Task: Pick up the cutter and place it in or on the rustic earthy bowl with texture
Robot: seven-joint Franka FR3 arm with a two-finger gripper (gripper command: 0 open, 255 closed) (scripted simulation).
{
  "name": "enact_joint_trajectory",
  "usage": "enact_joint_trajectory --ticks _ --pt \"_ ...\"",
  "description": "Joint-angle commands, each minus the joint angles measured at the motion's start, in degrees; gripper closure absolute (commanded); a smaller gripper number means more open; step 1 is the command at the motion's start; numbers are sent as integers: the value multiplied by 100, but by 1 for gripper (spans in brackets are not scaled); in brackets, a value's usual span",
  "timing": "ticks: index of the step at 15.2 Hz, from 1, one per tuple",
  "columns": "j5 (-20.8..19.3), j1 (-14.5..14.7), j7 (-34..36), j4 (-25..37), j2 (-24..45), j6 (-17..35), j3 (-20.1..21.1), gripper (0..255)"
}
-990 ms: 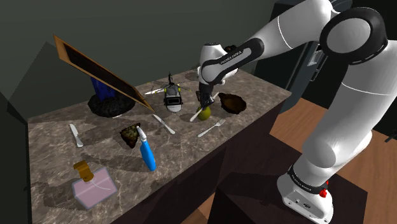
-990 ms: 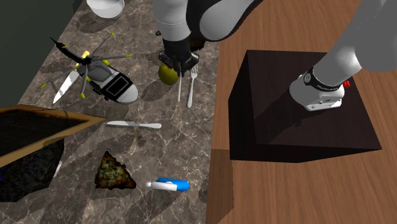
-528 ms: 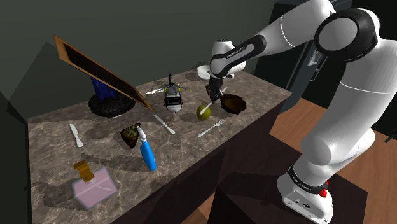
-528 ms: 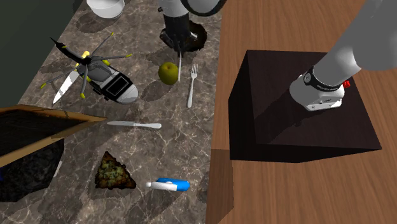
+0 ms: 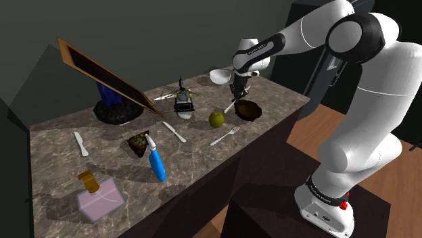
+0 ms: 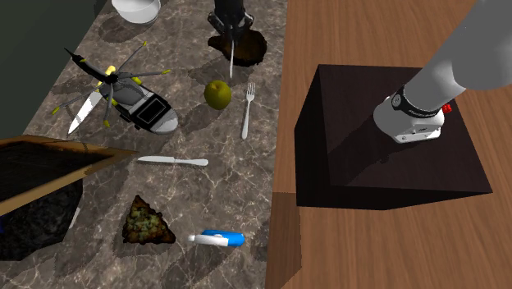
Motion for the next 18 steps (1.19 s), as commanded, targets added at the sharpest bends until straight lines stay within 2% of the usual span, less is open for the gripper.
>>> enact_joint_trajectory --ticks 1,8,18 --pt "-7 -163 -276 173 139 -47 -104 255" --pt "-49 -650 -1071 1294 857 -476 -404 255" --pt "-121 -623 -1045 1093 1271 134 -440 255"
